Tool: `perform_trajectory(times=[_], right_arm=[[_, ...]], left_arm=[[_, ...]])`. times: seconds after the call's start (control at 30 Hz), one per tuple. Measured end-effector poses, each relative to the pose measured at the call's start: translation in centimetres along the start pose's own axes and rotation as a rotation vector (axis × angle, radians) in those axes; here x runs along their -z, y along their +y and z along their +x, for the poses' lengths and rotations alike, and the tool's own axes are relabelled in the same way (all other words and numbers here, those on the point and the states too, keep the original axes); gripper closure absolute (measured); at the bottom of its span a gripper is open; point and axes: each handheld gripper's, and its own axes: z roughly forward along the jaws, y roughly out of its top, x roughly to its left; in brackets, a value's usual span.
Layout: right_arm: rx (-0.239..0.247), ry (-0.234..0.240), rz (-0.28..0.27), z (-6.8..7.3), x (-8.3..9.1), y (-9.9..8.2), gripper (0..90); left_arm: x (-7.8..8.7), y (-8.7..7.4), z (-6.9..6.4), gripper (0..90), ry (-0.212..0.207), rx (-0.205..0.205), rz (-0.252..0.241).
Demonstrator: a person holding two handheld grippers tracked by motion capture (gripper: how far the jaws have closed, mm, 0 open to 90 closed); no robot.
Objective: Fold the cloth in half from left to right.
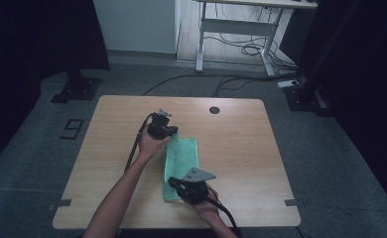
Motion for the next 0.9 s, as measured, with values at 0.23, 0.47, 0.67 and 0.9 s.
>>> perform_trajectory(times=[0.23, 0.47, 0.67, 0.9], right_arm=[[-0.024, -0.043, 0.02, -1.2, 0.7, -1.4, 84.3], [-0.044, -0.056, 0.031, -1.9, 1.1, -2.3, 84.0], [-0.063, -0.082, 0.045, -2.3, 1.4, -3.1, 83.9], [-0.076, -0.094, 0.054, -2.7, 1.7, -3.7, 83.9]], left_arm=[[-1.5, 0.0, -0.4, 87.3, -0.013, 0.002, 0.016], [-2.5, 0.2, -0.9, 87.0, -0.016, 0.002, 0.011], [-3.3, 0.1, -0.9, 86.9, -0.018, 0.006, 0.02], [-4.1, 0.1, -1.3, 86.7, -0.029, 0.001, 0.023]])
